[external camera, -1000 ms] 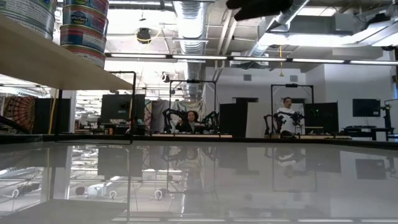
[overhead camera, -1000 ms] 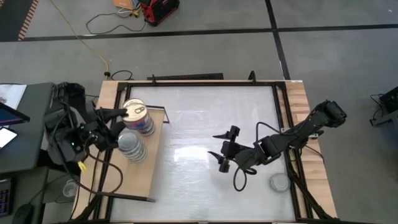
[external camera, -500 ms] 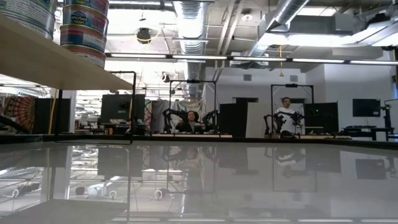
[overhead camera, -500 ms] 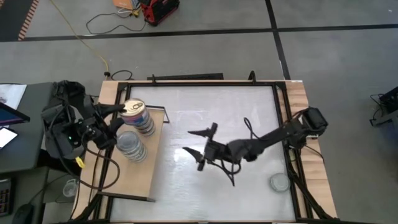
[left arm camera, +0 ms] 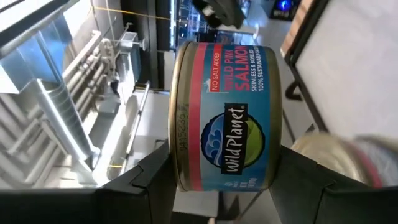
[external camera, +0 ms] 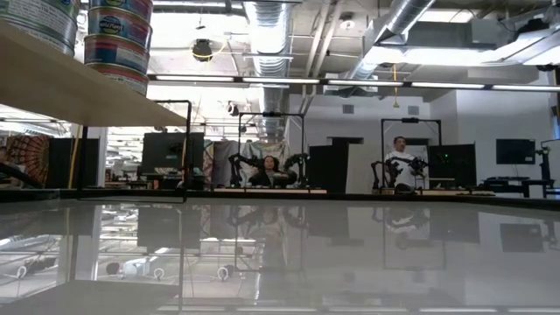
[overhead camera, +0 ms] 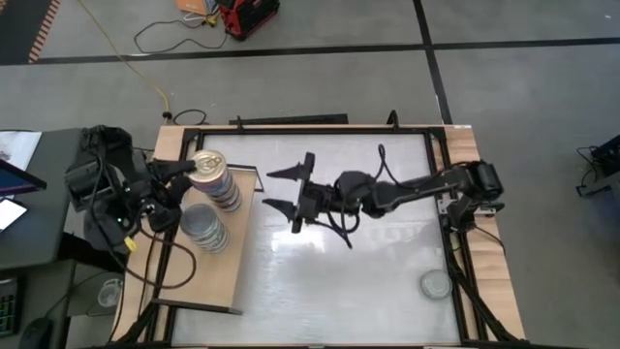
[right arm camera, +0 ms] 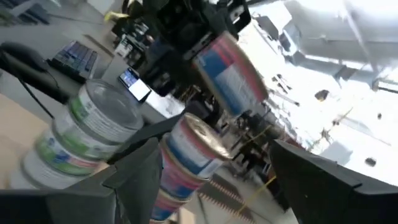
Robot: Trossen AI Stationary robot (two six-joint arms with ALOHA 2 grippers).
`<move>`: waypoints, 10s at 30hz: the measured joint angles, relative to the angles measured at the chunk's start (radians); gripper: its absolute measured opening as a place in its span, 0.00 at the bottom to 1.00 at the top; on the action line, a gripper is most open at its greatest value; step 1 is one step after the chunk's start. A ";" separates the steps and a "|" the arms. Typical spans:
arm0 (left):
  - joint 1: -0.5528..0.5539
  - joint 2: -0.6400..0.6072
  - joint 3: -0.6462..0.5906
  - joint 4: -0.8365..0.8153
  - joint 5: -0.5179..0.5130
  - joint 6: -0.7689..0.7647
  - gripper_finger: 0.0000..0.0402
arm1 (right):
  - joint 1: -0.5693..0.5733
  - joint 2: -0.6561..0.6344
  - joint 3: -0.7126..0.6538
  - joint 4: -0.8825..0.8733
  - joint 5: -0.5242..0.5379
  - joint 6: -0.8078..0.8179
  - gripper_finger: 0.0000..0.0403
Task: Stack canned seafood by type on shelf
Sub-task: Stack the blue tuna can on top of the blue tuna can on the shelf, then move the green tuna can to the middle right of the table
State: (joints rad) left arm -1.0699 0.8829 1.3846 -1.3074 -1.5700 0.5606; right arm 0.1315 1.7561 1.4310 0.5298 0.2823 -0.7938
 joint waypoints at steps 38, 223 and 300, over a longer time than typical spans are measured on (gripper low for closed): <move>0.148 -0.012 0.000 -0.147 0.032 -0.163 0.51 | -0.174 0.205 0.397 -0.220 -0.207 -0.173 0.82; -0.089 -0.012 0.000 0.635 0.052 -0.246 0.83 | -0.281 0.570 0.696 0.113 -0.699 -0.225 0.58; 0.065 0.050 -0.064 0.738 0.443 -0.380 0.83 | -0.176 0.089 0.633 -1.250 -0.440 0.496 0.65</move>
State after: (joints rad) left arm -1.0049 0.9327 1.3206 -0.5694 -1.1268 0.1804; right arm -0.0446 1.8454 2.0638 -0.7203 -0.1573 -0.2979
